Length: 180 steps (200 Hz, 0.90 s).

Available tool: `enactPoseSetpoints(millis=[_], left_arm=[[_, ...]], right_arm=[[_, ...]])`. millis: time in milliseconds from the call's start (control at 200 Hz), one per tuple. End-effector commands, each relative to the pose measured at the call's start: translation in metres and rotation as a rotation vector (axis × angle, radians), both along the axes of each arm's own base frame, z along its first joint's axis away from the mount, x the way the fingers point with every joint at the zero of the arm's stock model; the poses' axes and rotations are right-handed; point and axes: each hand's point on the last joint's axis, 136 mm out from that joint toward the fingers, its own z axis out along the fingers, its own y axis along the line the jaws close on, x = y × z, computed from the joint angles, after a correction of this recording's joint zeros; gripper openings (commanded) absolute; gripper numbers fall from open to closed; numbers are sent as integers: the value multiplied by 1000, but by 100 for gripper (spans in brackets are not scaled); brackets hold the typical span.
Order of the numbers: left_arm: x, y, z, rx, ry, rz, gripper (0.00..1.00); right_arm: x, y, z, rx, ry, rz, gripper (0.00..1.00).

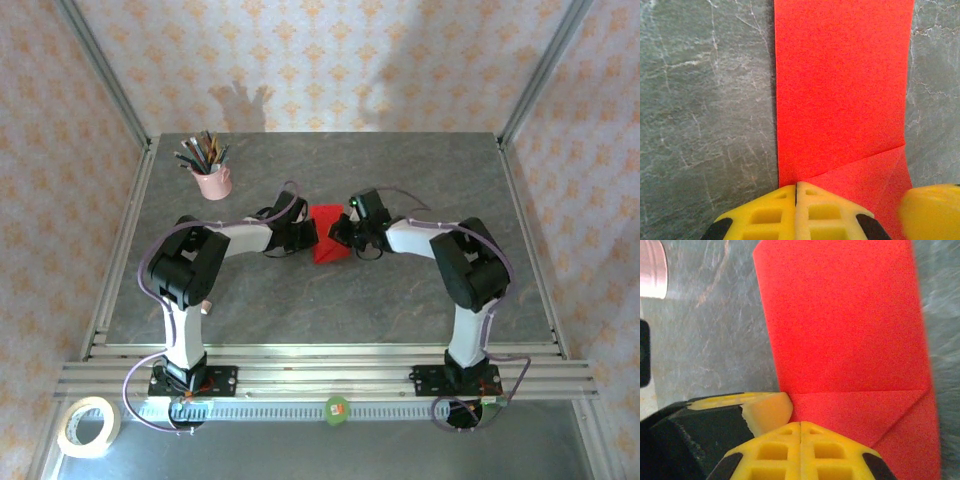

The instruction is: Fold a paper plane with a square sheet of paper (pick it up from the middle)

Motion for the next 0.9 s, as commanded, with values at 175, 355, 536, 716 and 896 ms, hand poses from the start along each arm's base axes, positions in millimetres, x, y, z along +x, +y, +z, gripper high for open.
enactPoseSetpoints(millis=[175,355,536,716,896], left_arm=[[-26,18,-39,88,133,-5,0],[-28,19,-42,93,143,1,0],[-31,22,-47,100,161,15,0],[-34,24,-49,101,170,29,0],[-36,25,-50,95,174,35,0]], right_arm=[[-8,6,-24,-23,68,59,2],[-23,4,-35,-31,101,89,2],[-33,8,-27,-15,96,128,2],[-34,16,-14,4,76,135,2],[-33,26,-7,26,59,148,2]])
